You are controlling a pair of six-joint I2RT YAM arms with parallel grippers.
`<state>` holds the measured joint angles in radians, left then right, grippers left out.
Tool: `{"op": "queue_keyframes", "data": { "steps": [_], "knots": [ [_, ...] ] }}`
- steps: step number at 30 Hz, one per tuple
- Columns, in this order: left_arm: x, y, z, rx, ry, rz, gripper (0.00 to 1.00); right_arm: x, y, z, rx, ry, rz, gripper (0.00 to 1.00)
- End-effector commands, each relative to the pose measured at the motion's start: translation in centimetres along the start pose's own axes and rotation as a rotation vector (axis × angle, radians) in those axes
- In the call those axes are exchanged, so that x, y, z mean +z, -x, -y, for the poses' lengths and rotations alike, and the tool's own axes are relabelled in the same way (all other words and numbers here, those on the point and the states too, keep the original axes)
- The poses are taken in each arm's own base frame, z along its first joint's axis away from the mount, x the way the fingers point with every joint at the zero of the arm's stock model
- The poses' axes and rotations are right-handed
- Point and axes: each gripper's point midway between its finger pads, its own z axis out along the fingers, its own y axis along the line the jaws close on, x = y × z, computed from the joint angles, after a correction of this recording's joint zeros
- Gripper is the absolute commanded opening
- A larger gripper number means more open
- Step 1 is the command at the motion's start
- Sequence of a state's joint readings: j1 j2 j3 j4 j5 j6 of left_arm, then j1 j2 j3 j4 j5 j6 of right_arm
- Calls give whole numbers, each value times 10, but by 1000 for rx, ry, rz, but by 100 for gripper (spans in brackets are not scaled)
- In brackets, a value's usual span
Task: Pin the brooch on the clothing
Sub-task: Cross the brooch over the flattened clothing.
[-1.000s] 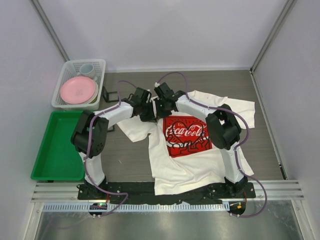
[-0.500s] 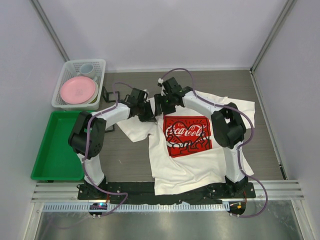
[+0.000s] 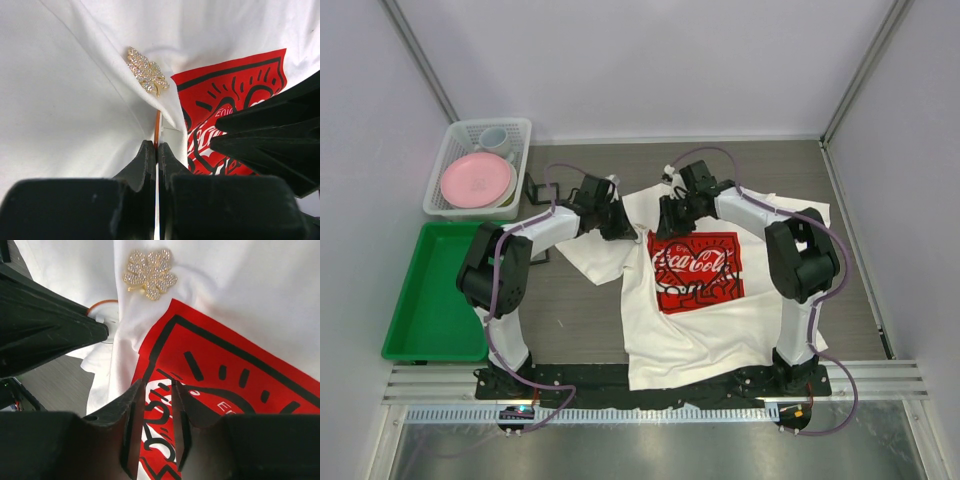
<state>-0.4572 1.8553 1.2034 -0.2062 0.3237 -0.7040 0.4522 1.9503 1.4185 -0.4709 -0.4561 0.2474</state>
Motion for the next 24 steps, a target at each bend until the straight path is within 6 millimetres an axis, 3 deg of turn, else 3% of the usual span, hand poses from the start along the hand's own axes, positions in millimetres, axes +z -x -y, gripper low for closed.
{"op": "queue_keyframes", "data": {
  "steps": [1, 8, 13, 19, 24],
  "knots": [
    [-8, 18, 20, 19, -70, 56, 0, -10, 16, -26, -67, 75, 78, 30],
    [-9, 14, 17, 26, -64, 49, 0, -1, 32, -28, 12, 82, 125, 26],
    [-9, 12, 20, 52, -89, 43, 0, 3, 42, -31, -45, 97, 164, 21],
    [-12, 10, 23, 118, -114, 29, 0, -21, 57, -36, -471, 131, 276, 23],
    [-9, 7, 22, 128, -121, 19, 0, -26, 49, -26, -806, 121, 304, 27]
  ]
}}
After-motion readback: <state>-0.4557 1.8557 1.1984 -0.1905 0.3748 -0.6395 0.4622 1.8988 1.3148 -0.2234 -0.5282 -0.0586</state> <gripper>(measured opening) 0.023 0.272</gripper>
